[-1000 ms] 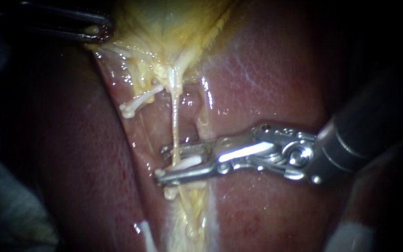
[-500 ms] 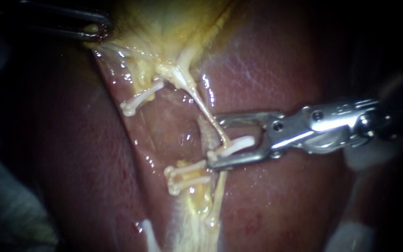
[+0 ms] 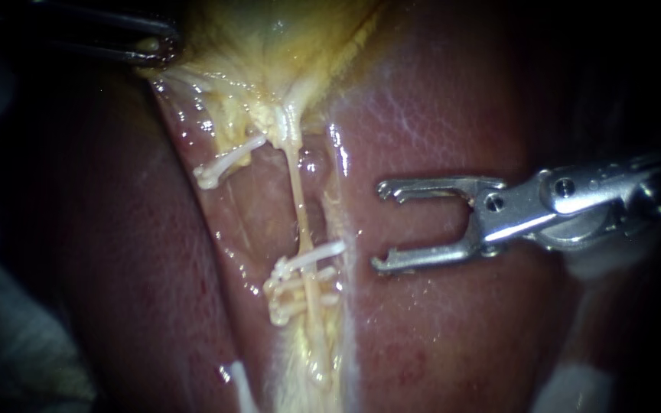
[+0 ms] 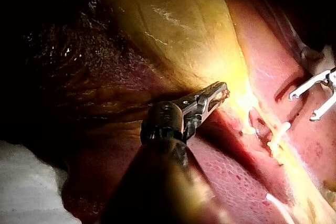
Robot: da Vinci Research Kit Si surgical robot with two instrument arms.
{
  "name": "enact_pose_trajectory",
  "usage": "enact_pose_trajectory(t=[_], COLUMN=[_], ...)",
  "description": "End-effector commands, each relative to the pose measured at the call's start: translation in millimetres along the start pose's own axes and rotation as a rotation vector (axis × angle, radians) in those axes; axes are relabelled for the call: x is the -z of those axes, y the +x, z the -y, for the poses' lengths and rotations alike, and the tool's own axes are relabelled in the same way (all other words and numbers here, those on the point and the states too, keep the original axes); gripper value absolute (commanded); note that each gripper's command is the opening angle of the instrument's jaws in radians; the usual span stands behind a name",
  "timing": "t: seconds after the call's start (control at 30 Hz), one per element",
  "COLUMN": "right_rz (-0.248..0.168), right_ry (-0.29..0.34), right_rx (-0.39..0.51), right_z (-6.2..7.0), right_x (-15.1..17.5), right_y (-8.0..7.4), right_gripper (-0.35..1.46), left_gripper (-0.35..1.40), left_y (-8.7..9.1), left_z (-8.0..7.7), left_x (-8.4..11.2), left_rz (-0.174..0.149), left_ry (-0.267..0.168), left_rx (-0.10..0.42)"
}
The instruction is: Going back first clip right tube
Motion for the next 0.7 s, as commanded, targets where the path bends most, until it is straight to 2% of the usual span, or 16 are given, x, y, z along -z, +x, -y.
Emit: enact_pose_trajectory(t=[0.03,0.13,0.33,0.4,0.7], right_rz=[0.000,0.000,0.040,0.040,0.039], right_ry=[0.001,0.003,0.012,0.014,0.020], right_rx=[0.006,0.028,0.079,0.091,0.106], right_z=[0.1,0.4,1.2,1.4,1.2], right_x=[0.1,0.4,1.0,1.3,2.6], right_y=[0.0,0.2,0.7,0.8,1.0], right_gripper=[0.50,0.50,0.50,0.50,0.50], left_gripper=[-0.35,-0.35,-0.35,-0.35,-0.35], left_y=[0.0,-0.1,-0.6,-0.9,-2.7], left_z=[0.0,0.1,0.4,0.5,1.9], left_x=[0.0,-0.1,-0.8,-1.3,-5.7], left_rz=[0.000,0.000,-0.002,-0.004,-0.004], left_ry=[0.000,0.000,0.004,0.007,-0.006], left_rx=[0.000,0.000,-0.004,-0.005,-0.013])
